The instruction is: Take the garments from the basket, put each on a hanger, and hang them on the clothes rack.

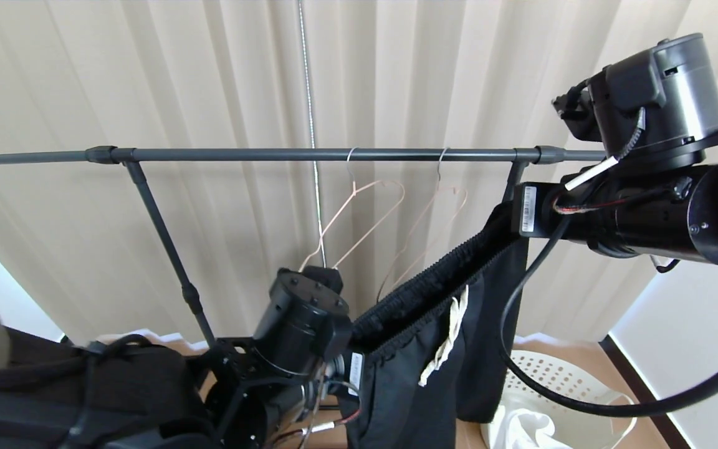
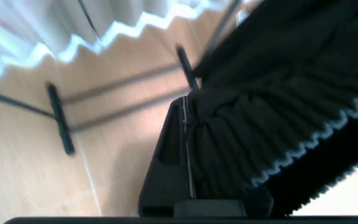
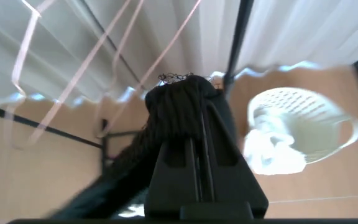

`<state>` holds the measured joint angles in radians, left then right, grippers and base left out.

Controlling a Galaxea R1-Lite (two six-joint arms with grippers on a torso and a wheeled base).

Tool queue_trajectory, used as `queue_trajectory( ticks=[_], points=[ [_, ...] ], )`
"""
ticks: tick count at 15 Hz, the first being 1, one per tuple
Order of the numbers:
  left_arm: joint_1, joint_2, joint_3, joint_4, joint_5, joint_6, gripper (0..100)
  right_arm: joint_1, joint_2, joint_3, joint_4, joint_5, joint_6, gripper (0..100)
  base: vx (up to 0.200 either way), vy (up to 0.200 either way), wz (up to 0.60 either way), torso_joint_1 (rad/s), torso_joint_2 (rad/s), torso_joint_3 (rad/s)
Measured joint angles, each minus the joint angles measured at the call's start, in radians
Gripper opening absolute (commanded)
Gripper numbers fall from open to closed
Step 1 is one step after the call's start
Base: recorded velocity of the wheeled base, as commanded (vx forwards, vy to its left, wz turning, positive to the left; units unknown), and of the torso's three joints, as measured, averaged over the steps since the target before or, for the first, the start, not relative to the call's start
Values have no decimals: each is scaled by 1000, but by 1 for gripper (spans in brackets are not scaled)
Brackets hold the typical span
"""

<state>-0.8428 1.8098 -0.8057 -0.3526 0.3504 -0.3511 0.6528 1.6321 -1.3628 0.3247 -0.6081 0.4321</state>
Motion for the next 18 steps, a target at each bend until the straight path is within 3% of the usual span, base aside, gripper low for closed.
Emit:
queue_trajectory(
  ticks=[3, 8, 10, 15, 18],
  points=[
    [84, -93, -38, 80, -3, 46, 0, -1, -23, 124, -4, 9, -113, 0, 0, 0, 0, 0, 0, 0],
    [130, -140, -218, 460, -16, 43, 0, 43, -23, 175, 4, 56, -128, 0, 0, 0, 0, 0, 0, 0],
    [156, -154, -260, 594, -39, 46, 0, 15, -24, 176, 4, 55, -129, 0, 0, 0, 0, 0, 0, 0],
    [276, -224, -225, 621, -115, 49, 0, -146, -21, 156, -2, 59, -163, 0, 0, 0, 0, 0, 0, 0],
    [288, -240, -217, 611, -169, 51, 0, -183, -21, 153, 6, 59, -167, 0, 0, 0, 0, 0, 0, 0]
  ],
)
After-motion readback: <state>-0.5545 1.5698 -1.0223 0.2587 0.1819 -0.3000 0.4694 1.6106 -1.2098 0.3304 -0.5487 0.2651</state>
